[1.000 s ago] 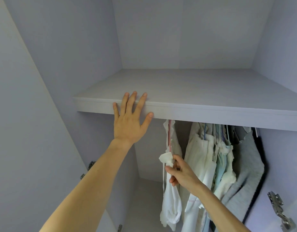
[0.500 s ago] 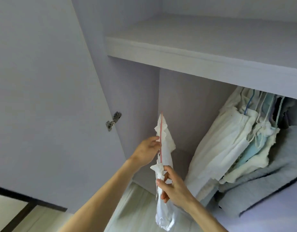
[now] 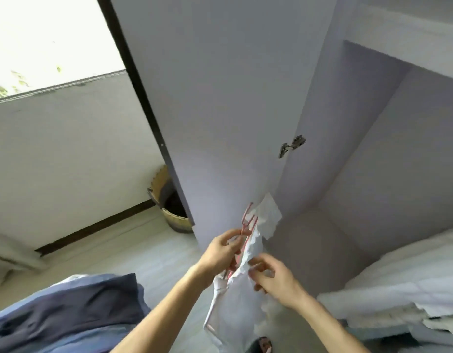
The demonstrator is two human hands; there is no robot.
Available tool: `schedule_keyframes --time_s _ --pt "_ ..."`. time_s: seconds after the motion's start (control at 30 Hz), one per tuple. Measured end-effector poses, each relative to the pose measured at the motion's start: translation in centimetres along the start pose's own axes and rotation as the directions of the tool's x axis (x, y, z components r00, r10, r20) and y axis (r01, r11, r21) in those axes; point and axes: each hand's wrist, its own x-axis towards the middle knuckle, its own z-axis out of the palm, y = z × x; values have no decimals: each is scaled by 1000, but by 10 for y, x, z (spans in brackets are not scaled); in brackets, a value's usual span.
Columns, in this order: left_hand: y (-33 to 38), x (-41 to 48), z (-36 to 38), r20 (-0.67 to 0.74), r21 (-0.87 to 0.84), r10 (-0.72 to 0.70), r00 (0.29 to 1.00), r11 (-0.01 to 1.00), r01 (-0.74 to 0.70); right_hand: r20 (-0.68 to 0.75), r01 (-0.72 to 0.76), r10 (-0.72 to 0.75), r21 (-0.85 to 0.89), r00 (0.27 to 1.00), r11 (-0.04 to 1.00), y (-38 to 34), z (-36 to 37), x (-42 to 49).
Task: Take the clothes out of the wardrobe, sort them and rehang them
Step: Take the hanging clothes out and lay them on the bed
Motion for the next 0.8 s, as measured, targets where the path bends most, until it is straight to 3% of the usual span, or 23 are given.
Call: schedule_keyframes --time_s 0.1,0.2,0.33,0.43,0.53,0.63,0.8 --pt "-29 -40 -32 -103 -137 -13 995 991 -1 -75 103 -112 -112 991 988 -17 15 16" --pt "-58 -81 -59 -193 -242 -40 980 970 -8 -34 234 -253 -278 967 932 -47 39 24" --pt "-95 -134 -87 -280 -279 -88 956 960 7 283 472 -380 -452 881 757 -87 89 29" --pt "-116 -178 -102 -361 -329 -124 924 944 -2 550 638 -330 -608 767 472 -98 143 29" --pt "-137 -226 -116 -470 -404 -177 865 914 -32 687 771 -352 -591 635 238 -100 202 22" --pt "-160 -276 -121 -597 -426 -230 768 903 -61 762 852 -388 -502 518 150 -110 253 -1" --pt "-185 -353 -113 -771 -439 -309 556 891 -113 874 968 -435 -250 215 -23 -128 324 -37"
